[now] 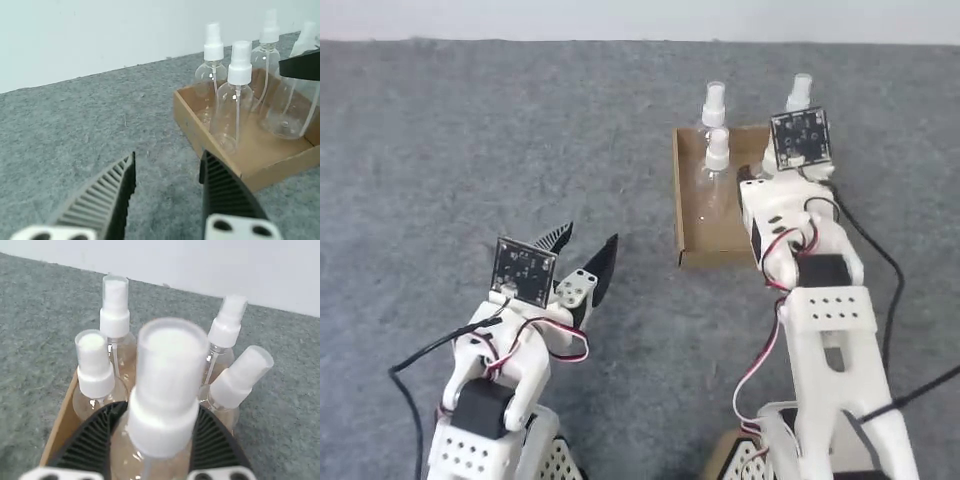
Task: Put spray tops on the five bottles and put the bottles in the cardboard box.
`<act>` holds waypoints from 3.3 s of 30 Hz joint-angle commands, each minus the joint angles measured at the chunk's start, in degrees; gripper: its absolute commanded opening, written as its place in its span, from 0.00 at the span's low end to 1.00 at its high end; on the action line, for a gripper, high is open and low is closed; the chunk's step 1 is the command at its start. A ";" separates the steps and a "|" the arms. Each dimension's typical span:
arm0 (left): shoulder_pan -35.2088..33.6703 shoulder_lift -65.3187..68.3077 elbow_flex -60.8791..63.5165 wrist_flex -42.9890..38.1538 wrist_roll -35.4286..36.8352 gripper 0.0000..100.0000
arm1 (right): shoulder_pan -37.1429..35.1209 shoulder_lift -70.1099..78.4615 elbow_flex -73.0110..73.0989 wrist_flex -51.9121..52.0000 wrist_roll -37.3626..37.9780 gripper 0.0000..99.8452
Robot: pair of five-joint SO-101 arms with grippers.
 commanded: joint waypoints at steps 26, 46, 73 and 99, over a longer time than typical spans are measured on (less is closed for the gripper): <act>0.35 -0.79 -0.40 -1.41 -0.26 0.19 | -1.71 13.58 2.64 -13.58 -0.70 0.01; 0.35 -0.79 -0.40 -1.41 -0.26 0.19 | -4.88 13.93 2.29 -13.05 -0.70 0.01; 0.26 -0.79 -0.40 -1.41 -0.26 0.19 | -4.79 13.85 2.46 -12.09 -0.70 0.17; 0.00 -0.79 -0.40 -1.41 -0.35 0.19 | -4.79 5.85 -11.43 4.53 -0.62 0.17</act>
